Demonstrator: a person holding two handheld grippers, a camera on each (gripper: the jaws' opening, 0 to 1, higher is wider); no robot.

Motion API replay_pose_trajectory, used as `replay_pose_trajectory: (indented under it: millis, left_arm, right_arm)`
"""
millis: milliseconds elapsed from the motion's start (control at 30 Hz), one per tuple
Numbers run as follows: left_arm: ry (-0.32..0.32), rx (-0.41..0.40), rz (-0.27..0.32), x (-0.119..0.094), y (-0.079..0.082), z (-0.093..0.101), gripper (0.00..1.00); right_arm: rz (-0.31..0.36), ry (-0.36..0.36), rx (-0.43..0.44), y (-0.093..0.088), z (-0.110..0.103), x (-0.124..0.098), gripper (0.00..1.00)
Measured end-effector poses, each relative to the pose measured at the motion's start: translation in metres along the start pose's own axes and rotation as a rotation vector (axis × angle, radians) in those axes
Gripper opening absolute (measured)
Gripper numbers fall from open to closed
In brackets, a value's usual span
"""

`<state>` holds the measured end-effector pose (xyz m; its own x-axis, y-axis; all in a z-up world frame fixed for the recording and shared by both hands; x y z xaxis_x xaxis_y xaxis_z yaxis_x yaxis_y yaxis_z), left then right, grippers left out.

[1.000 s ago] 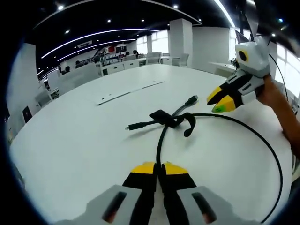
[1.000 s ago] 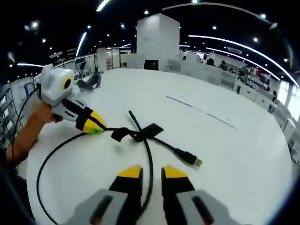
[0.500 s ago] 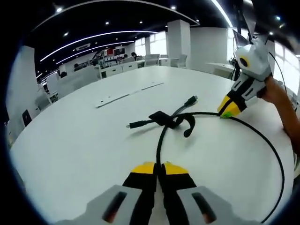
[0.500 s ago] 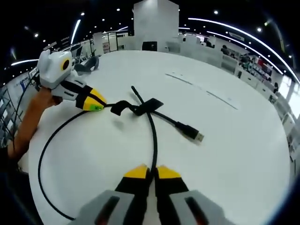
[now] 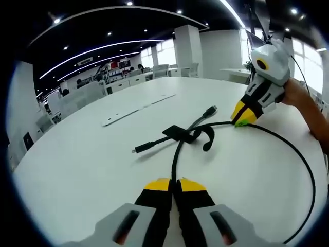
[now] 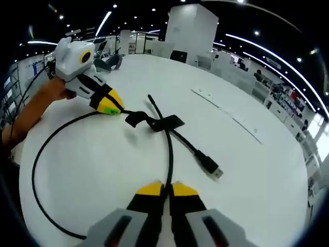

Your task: Find the charging cable on the desk, coil it up and secure with Velcro.

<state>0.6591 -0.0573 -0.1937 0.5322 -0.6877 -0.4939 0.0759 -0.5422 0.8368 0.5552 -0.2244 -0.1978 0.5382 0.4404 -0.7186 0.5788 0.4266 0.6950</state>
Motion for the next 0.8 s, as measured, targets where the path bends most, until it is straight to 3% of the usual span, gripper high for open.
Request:
replay_pose_trajectory:
  millis: [800]
  left_arm:
    - [-0.071,-0.039,0.021,0.004,0.001,0.001,0.05]
  right_arm:
    - [0.047,0.132,-0.020,0.012,-0.001,0.013,0.06]
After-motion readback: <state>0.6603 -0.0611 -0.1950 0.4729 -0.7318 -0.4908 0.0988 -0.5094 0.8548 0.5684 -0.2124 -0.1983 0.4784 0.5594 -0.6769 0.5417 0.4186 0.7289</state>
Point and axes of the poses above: the point that each gripper's makers call its tool centre point, and the gripper's own axes: x roughly forward along the fingers, z roughly to its right, y roughly out of its top, the point moved 4 cm from there along -x, roughly backward along the fingers, and after that the axes turned 15 degrees about y, right-handed, at the moved point
